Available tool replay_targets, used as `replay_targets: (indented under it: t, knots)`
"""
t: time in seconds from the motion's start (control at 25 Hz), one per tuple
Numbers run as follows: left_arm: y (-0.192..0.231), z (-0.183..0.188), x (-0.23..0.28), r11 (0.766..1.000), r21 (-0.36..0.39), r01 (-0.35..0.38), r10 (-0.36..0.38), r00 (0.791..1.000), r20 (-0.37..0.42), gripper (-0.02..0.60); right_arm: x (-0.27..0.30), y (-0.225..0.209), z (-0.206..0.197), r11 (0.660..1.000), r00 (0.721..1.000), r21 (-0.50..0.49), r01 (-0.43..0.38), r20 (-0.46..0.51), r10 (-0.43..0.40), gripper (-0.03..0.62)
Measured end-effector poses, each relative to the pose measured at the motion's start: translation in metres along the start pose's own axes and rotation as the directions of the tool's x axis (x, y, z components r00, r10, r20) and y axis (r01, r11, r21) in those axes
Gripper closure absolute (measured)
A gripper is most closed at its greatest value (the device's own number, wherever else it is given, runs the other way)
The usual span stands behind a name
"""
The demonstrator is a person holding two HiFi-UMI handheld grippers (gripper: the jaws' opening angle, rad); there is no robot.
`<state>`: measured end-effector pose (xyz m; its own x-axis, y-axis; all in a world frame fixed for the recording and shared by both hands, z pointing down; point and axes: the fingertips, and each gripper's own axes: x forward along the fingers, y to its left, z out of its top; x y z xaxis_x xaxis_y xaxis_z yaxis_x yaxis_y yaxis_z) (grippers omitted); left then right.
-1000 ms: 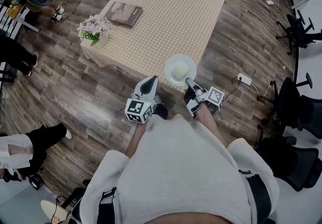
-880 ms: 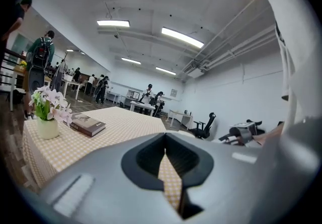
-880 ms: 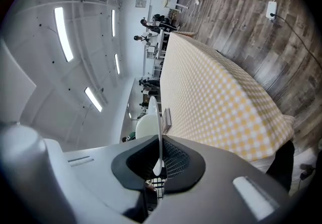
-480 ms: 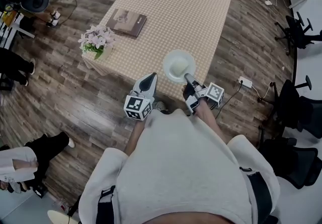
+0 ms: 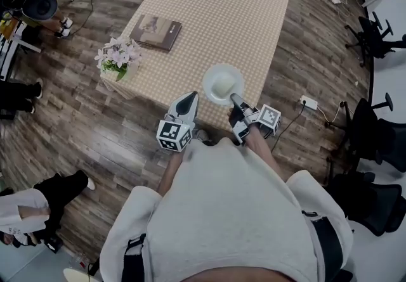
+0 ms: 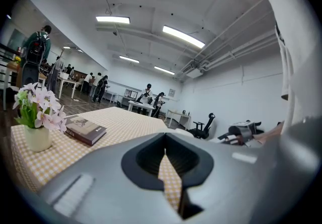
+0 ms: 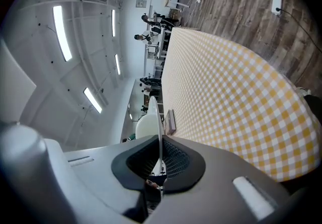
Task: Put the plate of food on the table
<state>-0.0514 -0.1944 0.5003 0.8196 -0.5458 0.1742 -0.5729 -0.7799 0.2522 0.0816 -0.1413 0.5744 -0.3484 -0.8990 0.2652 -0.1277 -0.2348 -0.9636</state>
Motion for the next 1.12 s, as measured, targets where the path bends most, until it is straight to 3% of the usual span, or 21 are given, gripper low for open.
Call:
replay_targets:
  t: [0.72,1.12]
  knots:
    - [-0.032,0.004,0.061,0.986,-0.003,-0.169,0.169,0.985,0.028,0.573,0.012,0.009,0.085,0.997,0.985,-0.031,-0.067,-0.162,0.061,0.585]
    - [-0.026,-0.003,0.057,0.975,-0.022,-0.219,0.220,0.976,0.005,0.573,0.019,-0.006,0.085,0.999,0.980,-0.008,-0.034,-0.196,0.032,0.585]
